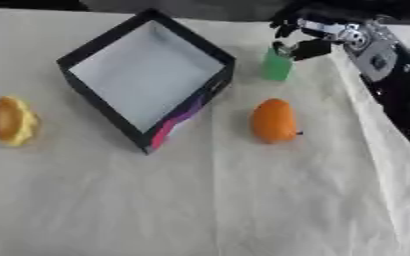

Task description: Pick up objects on the table and place them in the box.

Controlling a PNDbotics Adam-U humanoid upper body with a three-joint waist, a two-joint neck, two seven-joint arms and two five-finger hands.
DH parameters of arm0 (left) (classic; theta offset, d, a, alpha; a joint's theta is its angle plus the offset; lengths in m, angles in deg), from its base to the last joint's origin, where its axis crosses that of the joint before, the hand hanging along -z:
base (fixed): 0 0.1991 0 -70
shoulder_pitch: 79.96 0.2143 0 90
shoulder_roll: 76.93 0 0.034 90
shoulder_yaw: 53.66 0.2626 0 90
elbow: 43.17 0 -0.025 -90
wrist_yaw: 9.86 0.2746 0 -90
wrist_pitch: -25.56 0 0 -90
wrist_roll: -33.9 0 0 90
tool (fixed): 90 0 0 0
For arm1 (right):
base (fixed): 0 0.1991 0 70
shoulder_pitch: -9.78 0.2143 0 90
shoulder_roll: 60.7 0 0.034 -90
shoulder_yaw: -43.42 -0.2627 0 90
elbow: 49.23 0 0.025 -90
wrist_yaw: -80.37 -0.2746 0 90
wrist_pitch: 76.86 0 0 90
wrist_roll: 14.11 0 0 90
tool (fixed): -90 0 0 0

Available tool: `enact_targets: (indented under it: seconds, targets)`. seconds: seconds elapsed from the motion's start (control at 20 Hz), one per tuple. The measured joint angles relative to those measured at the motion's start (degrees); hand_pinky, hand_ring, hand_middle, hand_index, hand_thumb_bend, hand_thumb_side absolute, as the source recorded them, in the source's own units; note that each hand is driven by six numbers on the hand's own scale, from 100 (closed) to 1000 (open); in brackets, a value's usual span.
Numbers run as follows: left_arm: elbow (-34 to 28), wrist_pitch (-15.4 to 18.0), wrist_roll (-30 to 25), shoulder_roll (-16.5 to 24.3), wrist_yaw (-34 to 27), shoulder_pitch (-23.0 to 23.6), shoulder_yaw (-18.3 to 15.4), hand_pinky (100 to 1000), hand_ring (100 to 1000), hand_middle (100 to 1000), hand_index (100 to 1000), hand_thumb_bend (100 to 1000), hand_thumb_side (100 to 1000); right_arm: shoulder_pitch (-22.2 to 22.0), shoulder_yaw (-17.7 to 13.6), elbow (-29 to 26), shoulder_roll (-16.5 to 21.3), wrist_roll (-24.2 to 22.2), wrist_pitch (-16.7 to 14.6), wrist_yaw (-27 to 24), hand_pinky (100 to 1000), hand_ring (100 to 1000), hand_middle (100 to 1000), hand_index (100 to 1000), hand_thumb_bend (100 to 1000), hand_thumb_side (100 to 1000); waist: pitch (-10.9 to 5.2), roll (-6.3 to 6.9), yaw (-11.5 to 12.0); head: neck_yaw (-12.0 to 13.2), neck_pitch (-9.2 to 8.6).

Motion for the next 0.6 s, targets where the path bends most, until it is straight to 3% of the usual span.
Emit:
enact_targets:
  seconds: [0.15,0.3,0.35,0.45,0.5,0.55,0.6]
  targets:
    - [0.01,-0.03,-0.05,0.0,0.06,0.01,0.0,824,760,768,858,100,768,-0.02,0.0,-0.46,0.39,-0.38,-0.69,-1.02,1000,876,805,960,100,771,0.0,0.0,-0.02,0.0,0.0]
    - [0.01,-0.04,-0.1,0.0,0.07,0.01,0.0,823,760,767,858,100,768,-0.1,0.06,-0.68,0.46,-1.23,-1.51,-1.64,1000,878,807,950,100,668,0.0,0.0,-0.05,0.0,0.0]
    - [0.01,-0.06,-0.13,0.0,0.07,0.01,0.0,823,760,767,858,100,767,-0.14,0.15,-0.68,0.49,-1.51,-1.75,-1.64,1000,880,808,947,100,493,0.0,0.0,-0.05,0.0,0.0]
    - [0.01,-0.06,-0.2,0.0,0.07,0.01,0.0,823,761,767,858,100,765,-0.43,0.23,-0.6,0.49,-1.9,-2.04,-1.37,1000,885,812,945,119,233,0.0,0.0,-0.04,-0.02,0.0]
    - [0.01,-0.04,-0.25,0.0,0.07,0.01,0.0,823,761,767,858,100,765,-0.55,0.29,-0.37,0.49,-2.07,-2.19,-0.99,1000,885,812,945,119,233,0.0,0.0,-0.02,-0.05,0.0]
    - [0.01,-0.04,-0.29,0.0,0.07,0.01,0.0,823,761,767,859,100,764,-0.57,0.3,-0.03,0.49,-2.27,-2.36,-0.56,1000,887,813,941,220,115,0.0,0.0,-0.01,-0.06,0.0]
    - [0.01,-0.03,-0.32,0.0,0.07,0.01,0.0,823,761,767,859,100,764,-0.58,0.3,0.32,0.48,-2.44,-2.48,-0.15,1000,889,815,942,242,130,0.0,0.0,0.01,-0.07,0.0]
